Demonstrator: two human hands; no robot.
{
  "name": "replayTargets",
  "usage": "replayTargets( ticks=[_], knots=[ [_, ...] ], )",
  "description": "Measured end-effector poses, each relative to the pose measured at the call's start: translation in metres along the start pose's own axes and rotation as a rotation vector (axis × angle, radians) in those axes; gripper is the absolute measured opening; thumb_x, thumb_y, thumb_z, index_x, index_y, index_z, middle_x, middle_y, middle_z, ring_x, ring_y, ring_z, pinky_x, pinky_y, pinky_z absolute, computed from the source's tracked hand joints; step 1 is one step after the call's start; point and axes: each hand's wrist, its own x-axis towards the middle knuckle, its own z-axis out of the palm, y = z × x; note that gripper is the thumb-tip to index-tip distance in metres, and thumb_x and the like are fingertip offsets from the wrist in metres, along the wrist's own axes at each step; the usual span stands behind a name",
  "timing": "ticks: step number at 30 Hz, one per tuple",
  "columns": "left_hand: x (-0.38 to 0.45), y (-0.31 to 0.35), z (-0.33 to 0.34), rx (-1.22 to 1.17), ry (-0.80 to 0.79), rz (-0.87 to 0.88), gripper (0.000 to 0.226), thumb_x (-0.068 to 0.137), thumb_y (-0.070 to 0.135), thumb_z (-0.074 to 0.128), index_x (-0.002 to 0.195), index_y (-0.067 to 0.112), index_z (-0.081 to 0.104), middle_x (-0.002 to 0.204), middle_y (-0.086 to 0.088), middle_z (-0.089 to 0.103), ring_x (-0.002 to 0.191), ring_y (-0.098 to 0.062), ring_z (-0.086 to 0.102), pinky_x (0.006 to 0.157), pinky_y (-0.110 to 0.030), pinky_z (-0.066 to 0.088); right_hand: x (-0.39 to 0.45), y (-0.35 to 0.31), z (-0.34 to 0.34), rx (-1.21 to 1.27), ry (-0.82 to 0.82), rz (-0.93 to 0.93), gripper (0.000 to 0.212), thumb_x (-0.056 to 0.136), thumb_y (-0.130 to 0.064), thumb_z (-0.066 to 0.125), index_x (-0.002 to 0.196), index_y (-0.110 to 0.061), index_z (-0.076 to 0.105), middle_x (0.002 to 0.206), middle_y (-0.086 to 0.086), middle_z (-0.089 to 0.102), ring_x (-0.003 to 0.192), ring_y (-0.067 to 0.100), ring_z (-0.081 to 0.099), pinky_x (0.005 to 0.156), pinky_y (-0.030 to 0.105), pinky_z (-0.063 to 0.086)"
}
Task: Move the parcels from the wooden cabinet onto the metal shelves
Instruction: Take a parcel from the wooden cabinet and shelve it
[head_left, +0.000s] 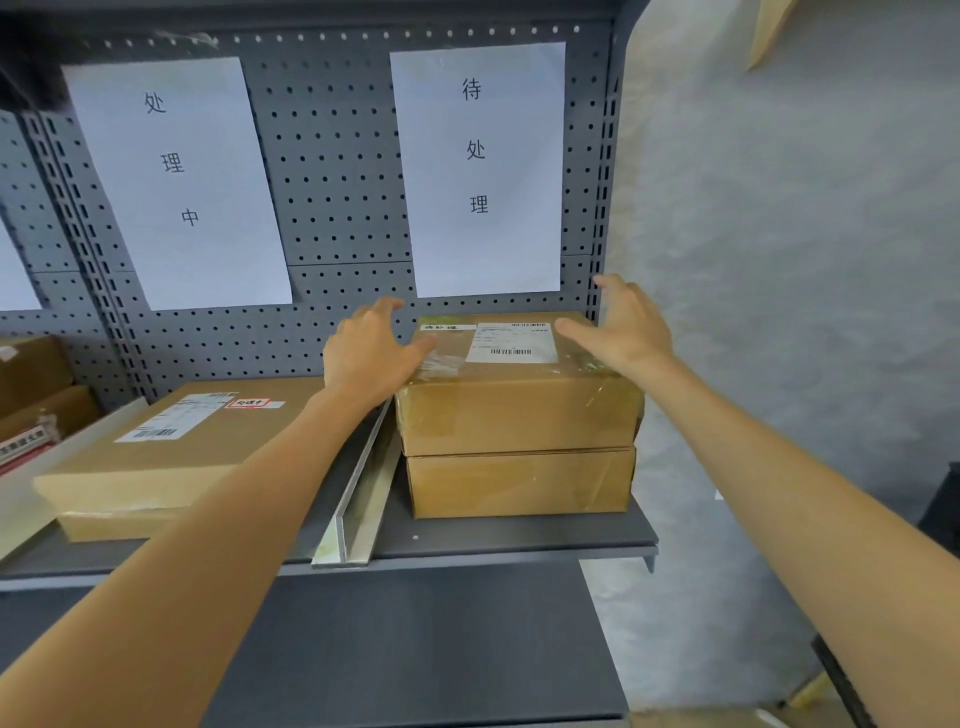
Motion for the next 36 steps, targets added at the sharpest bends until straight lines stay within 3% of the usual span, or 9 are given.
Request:
replayTargets(
  ticks=[4, 9, 16, 29, 36],
  knots=[
    [-0.009, -0.006, -0.021, 0.126, 0.056, 0.131, 0.060, 0.087, 0.051, 0.058, 0.135, 0.016, 0.049, 0.130, -0.011, 0.057, 0.117, -0.033, 0.053, 0.094, -0.045, 0.044, -0.015, -0.018, -0.005, -0.136, 0.023, -0.048, 0.074, 0.085, -0.045, 0.066, 0.145, -0.016, 0.034, 0.140, 0.010, 0.045, 0.127, 0.032, 0.042, 0.098, 0.040, 0.040],
    [-0.026, -0.032, -0.060, 0.194, 0.068, 0.175, 0.055, 0.088, 0.045, 0.057, 0.133, 0.014, 0.051, 0.127, -0.012, 0.059, 0.119, -0.033, 0.051, 0.096, -0.044, 0.043, -0.043, -0.060, -0.004, -0.233, 0.009, -0.109, 0.073, 0.085, -0.042, 0.067, 0.145, -0.016, 0.034, 0.142, 0.011, 0.043, 0.128, 0.033, 0.040, 0.101, 0.042, 0.038],
    [-0.055, -0.122, -0.152, 0.317, 0.094, 0.189, 0.052, 0.090, 0.043, 0.056, 0.132, 0.013, 0.051, 0.120, -0.011, 0.061, 0.112, -0.032, 0.053, 0.090, -0.041, 0.042, -0.095, -0.179, 0.034, -0.241, -0.016, -0.215, 0.071, 0.086, -0.037, 0.066, 0.146, -0.016, 0.033, 0.140, 0.012, 0.044, 0.127, 0.034, 0.041, 0.101, 0.042, 0.036],
    [-0.166, -0.389, -0.358, 0.505, 0.185, -0.172, 0.047, 0.088, 0.043, 0.055, 0.126, 0.015, 0.056, 0.120, -0.013, 0.062, 0.111, -0.036, 0.054, 0.091, -0.043, 0.042, -0.226, -0.467, 0.208, -0.007, -0.206, -0.555, 0.071, 0.085, -0.039, 0.068, 0.143, -0.016, 0.036, 0.141, 0.011, 0.043, 0.129, 0.034, 0.039, 0.102, 0.045, 0.037],
    [-0.224, -0.506, -0.444, 0.547, 0.260, -0.399, 0.049, 0.089, 0.044, 0.058, 0.130, 0.018, 0.052, 0.126, -0.008, 0.059, 0.116, -0.032, 0.051, 0.094, -0.044, 0.043, -0.288, -0.607, 0.289, 0.119, -0.316, -0.782, 0.061, 0.080, -0.041, 0.071, 0.131, -0.014, 0.049, 0.129, 0.010, 0.053, 0.117, 0.030, 0.050, 0.089, 0.041, 0.044]
  ],
)
